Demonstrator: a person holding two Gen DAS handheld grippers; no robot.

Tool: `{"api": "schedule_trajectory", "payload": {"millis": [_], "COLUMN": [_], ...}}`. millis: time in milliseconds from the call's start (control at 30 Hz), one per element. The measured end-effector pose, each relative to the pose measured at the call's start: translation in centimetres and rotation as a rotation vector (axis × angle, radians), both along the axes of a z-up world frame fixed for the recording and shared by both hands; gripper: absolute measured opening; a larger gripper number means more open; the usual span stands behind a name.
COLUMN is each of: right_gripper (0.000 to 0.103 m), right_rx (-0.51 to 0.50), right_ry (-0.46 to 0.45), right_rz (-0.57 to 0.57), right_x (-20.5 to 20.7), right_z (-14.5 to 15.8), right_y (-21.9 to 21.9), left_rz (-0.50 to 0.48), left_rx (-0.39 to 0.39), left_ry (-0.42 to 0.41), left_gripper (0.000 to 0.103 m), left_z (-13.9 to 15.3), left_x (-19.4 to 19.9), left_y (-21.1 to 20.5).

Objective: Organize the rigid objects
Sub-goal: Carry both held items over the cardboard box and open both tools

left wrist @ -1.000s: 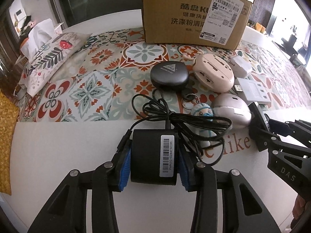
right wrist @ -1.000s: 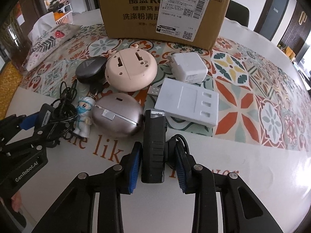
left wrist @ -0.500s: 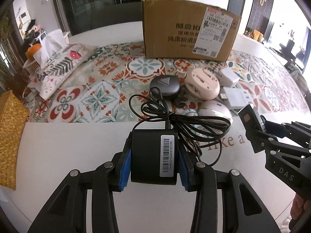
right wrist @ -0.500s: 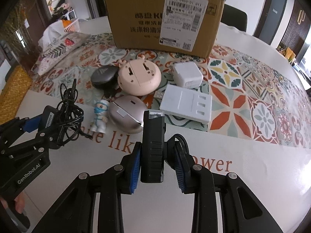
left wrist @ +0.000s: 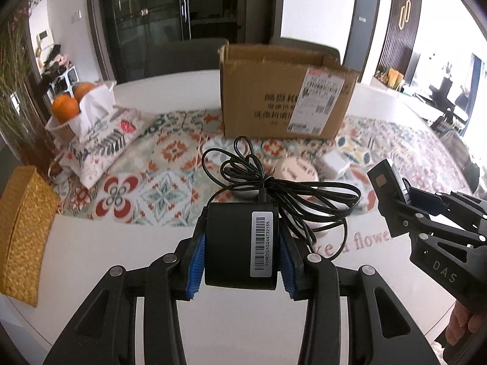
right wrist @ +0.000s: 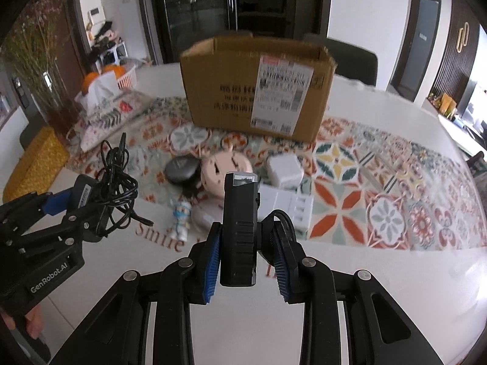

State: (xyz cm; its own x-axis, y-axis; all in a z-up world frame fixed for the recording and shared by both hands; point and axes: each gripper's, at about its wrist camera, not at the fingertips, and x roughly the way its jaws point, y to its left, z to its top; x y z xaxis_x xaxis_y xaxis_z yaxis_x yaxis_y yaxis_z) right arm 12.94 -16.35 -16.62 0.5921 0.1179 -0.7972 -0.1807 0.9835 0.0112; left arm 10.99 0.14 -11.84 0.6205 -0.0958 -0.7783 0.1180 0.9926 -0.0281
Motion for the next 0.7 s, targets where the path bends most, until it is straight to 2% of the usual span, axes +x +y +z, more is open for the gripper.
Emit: {"api": "schedule_trajectory", "payload": {"millis": [233, 700], "right_gripper": [0.032, 0.032], "right_rx": [0.013, 0.062], "right_ry": [-0.095, -0.223], "right_rz": [-0.02, -0.052], "right_x": [0.2, 2.2], "right_z": [3.6, 7.9], "right_y": [-0.3, -0.9], "left_rz": [-0.019, -0.061], "left_rx": [-0.017, -0.032], "left_ry": [-0.076, -0.212], "left_gripper": [0.041, 0.041], "left_z": [3.3, 8.2], "left_x": [0.9, 4.2], "left_y": [-0.3, -1.4]}}
